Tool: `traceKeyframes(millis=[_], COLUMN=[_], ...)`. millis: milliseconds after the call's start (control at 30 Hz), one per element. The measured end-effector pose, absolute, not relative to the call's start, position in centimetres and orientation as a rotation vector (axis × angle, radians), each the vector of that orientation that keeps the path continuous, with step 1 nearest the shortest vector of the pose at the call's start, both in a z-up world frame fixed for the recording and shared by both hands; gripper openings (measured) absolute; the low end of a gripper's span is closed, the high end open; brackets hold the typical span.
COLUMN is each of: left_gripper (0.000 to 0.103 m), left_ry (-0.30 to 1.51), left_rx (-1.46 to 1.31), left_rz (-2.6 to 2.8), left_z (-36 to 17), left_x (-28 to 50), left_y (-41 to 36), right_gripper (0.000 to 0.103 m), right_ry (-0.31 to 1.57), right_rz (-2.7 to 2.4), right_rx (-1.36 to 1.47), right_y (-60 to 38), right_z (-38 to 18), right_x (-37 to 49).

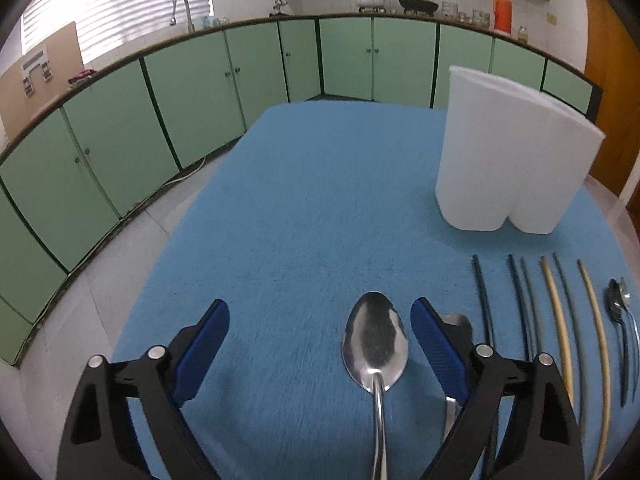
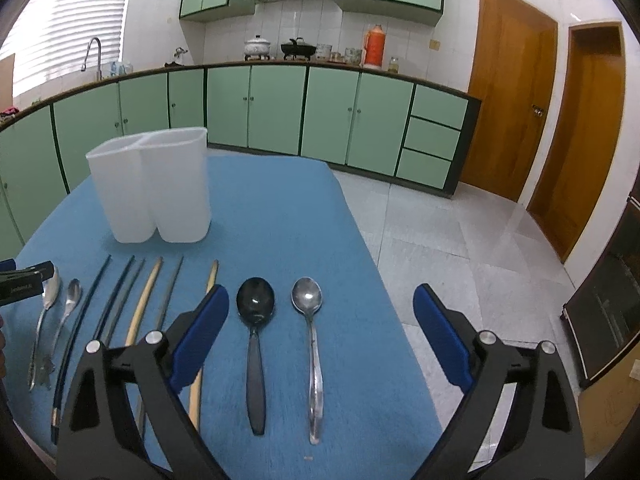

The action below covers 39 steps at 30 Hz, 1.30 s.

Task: Organize utensils
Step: 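Move left tool to the large silver spoon while right tool approaches the small silver spoon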

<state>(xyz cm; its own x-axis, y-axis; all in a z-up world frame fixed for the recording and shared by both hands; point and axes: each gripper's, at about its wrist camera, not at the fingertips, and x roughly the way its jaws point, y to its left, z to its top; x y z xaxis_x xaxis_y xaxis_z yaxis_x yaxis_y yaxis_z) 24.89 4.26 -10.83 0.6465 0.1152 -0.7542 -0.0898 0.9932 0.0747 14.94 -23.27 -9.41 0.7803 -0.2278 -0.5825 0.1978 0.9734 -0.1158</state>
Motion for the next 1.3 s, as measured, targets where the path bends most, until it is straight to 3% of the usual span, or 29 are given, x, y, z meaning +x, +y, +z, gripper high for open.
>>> traceKeyframes(millis=[167, 567, 1000, 1233, 1300], left_gripper=[0.089, 0.061, 0.065, 0.062, 0.056], left_ry=[0.887, 0.928, 0.906, 0.895, 0.895], left_rx=[0.034, -0.017, 0.001, 0.003, 0.001], left_rz=[0.103, 0.030, 0.015, -0.014, -0.025], left_z=[-11.7, -12.6, -13.1, -13.2, -13.1], left_x=[25.2, 26.3, 26.6, 27.1, 27.6], left_y=[4.2, 4.4, 4.3, 4.5, 4.6], right_gripper=[0.084, 0.078, 0.068, 0.060, 0.059], right_ry=[0.663, 0.715, 0.801, 0.867, 0.897], right_rz=[-0.232, -0.230, -0.167, -0.116, -0.116], right_rx=[-0.051, -0.043, -0.010, -0.016, -0.008], right_y=[-23.6, -25.0, -25.9, -26.0, -26.2], right_z=[-10.3, -11.6, -13.3, -14.0, -14.4], right_x=[16.2, 17.2, 19.8, 21.8, 22.2])
